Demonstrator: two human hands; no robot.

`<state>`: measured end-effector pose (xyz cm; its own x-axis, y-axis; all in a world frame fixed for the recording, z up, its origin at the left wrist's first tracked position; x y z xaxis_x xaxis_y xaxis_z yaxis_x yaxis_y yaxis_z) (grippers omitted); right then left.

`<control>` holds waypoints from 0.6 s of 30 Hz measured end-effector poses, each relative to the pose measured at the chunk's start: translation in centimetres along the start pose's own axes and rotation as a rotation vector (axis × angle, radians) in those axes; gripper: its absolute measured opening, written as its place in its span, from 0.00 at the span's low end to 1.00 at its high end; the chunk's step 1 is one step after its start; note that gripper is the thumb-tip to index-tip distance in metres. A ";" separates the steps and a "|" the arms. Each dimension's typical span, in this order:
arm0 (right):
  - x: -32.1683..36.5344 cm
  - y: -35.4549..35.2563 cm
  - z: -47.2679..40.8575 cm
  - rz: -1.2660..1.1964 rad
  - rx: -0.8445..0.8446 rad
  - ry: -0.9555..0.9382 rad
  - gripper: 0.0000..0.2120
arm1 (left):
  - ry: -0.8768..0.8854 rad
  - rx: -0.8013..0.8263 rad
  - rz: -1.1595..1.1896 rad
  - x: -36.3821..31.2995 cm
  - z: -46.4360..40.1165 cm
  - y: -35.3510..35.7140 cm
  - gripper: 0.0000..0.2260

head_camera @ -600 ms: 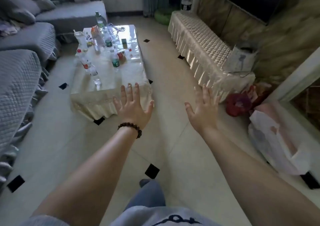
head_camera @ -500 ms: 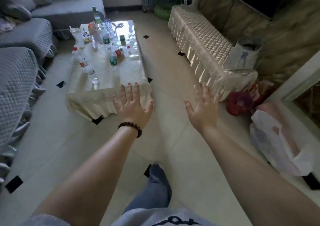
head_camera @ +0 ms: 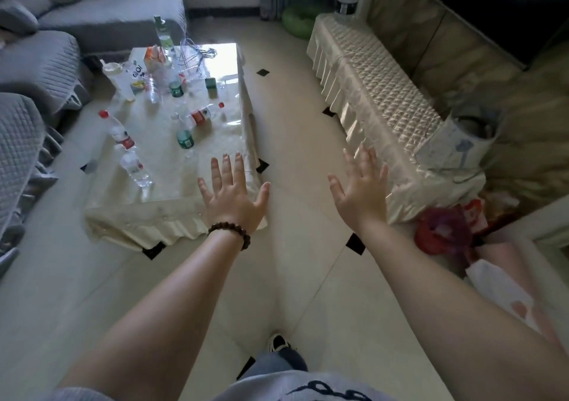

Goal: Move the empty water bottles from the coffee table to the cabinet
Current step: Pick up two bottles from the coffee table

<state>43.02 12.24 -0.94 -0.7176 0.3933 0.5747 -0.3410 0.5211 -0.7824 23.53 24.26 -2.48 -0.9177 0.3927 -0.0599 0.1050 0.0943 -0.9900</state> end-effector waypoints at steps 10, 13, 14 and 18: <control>-4.8 4.2 -15.6 -0.046 0.100 -0.016 0.28 | -0.116 0.019 -0.002 -4.4 -13.6 3.7 0.35; -6.3 6.3 -22.0 -0.057 0.136 -0.066 0.28 | -0.201 0.016 -0.022 -5.6 -18.2 5.6 0.35; -6.7 6.9 -24.4 -0.062 0.144 -0.086 0.29 | -0.235 0.012 -0.033 -6.0 -20.0 6.2 0.35; -7.9 9.2 -34.0 -0.074 0.238 -0.158 0.28 | -0.391 0.017 -0.044 -7.8 -26.2 7.3 0.35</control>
<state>66.17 39.65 -4.50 -0.7644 0.2285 0.6029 -0.5159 0.3442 -0.7845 41.52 45.84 -5.94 -0.9982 0.0099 -0.0588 0.0594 0.0869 -0.9944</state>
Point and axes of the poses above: each hand's wrist, its own z-axis away from the middle knuckle, its own y-axis out of the palm, x = y × z, the point moved 1 cm from there along -z, towards the middle knuckle, and after that the axes turned 13 degrees about -z, right-handed, at the moved point
